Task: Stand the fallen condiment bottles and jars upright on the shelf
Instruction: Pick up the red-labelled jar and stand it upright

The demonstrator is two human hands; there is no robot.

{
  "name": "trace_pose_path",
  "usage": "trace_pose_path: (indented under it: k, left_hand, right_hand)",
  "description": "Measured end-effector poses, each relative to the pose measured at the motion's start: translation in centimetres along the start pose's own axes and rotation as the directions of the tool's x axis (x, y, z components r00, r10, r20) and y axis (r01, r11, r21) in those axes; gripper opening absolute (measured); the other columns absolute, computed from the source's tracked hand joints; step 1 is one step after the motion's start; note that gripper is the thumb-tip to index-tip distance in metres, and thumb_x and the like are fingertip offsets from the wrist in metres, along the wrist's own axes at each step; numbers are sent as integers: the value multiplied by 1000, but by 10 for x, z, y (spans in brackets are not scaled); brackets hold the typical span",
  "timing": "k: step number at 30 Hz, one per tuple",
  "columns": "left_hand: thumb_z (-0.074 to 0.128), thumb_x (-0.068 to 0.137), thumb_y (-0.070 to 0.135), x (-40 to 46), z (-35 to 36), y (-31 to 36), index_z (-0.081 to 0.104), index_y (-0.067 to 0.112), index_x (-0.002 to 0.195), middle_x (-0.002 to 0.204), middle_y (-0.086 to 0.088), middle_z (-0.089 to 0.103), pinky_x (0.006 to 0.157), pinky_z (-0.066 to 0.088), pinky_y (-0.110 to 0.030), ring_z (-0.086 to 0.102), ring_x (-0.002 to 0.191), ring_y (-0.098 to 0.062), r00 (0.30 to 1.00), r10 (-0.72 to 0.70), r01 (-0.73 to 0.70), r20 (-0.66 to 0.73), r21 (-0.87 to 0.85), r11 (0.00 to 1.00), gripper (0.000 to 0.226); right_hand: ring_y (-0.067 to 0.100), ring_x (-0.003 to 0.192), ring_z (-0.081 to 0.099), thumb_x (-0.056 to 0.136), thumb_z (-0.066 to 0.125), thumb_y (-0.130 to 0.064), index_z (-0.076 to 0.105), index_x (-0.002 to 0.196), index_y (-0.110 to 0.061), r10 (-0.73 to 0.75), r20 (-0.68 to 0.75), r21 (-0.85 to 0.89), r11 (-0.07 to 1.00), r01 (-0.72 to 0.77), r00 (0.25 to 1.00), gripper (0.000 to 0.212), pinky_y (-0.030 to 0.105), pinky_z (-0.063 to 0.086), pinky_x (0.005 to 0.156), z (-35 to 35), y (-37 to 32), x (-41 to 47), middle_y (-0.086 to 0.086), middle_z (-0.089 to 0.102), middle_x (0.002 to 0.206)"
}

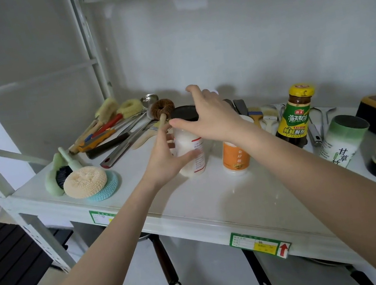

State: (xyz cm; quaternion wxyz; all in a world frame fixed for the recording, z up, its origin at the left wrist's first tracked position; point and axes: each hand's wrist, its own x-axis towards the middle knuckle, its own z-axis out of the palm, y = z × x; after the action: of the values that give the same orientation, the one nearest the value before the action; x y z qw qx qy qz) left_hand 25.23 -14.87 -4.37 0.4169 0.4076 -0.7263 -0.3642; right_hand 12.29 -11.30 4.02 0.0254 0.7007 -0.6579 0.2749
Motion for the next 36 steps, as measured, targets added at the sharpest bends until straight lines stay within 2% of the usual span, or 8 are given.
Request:
trace_pose_path:
  k: [4, 7, 11, 13, 20, 24, 29, 36]
  left_hand:
    - [70, 80, 10, 0, -6, -7, 8, 17, 149, 146, -5, 40, 74, 35, 8, 49, 115, -9, 996, 22, -25, 84, 34, 999, 94]
    - [75, 76, 21, -2, -2, -4, 11, 22, 148, 157, -5, 19, 74, 32, 10, 40, 124, -8, 994, 35, -39, 99, 40, 998, 97]
    - [79, 57, 52, -1, 8, -1, 25, 32, 139, 153, -6, 26, 100, 45, -29, 38, 132, -18, 996, 44, -47, 77, 37, 998, 100]
    - [81, 62, 44, -1, 11, -1, 26, 30, 138, 145, -4, 38, 101, 46, -42, 42, 128, -20, 997, 35, -37, 70, 30, 999, 95]
    - [71, 80, 21, -1, 4, -3, 1, 24, 149, 143, -1, 44, 102, 39, -31, 44, 128, -14, 987, 38, -50, 154, 75, 996, 99]
    - [80, 69, 31, -1, 8, -1, 3, 30, 148, 148, -2, 29, 104, 43, -36, 40, 131, -18, 991, 13, -22, 134, 66, 998, 111]
    - [80, 71, 20, -3, 13, 0, 21, 27, 138, 117, 7, 52, 83, 51, -20, 55, 101, -7, 994, -7, 6, 108, 8, 1000, 89]
    - [82, 66, 21, -1, 10, -3, 12, 32, 144, 137, 6, 40, 82, 48, -14, 53, 114, -8, 980, 40, -46, 195, 27, 999, 105]
  right_hand:
    - [23, 127, 45, 81, 64, -27, 26, 142, -23, 0, 129, 358, 933, -47, 992, 72, 30, 38, 95, -8, 5, 1, 9, 49, 135]
    - [24, 120, 49, 77, 67, -33, 35, 136, -21, -20, 37, 249, 969, 10, 999, 69, 29, 38, 91, -7, 7, 1, 9, 55, 124]
    - [27, 112, 48, 70, 68, -55, 41, 122, -17, 17, -32, 87, 996, -14, 999, 70, 44, 44, 92, -2, 7, 3, 6, 47, 116]
    - [26, 115, 46, 69, 66, -60, 39, 124, -18, 35, 12, 98, 995, -36, 999, 74, 43, 43, 95, -2, 9, 3, 6, 43, 119]
    - [21, 123, 48, 80, 66, -24, 20, 145, -29, 7, 230, 366, 926, -93, 973, 80, 24, 37, 89, -14, 18, 3, 5, 47, 139]
    - [23, 117, 50, 76, 70, -38, 27, 141, -22, 19, 138, 254, 966, -55, 990, 80, 27, 40, 88, -12, 14, 3, 8, 47, 130]
    - [26, 118, 47, 70, 68, -58, 34, 131, -18, 45, 79, 113, 992, -54, 996, 81, 42, 43, 98, -5, 9, 1, 8, 43, 125]
    - [22, 119, 52, 78, 70, -19, 33, 138, -20, -13, 218, 282, 958, -50, 976, 71, 30, 44, 94, -16, 10, -3, 6, 51, 136]
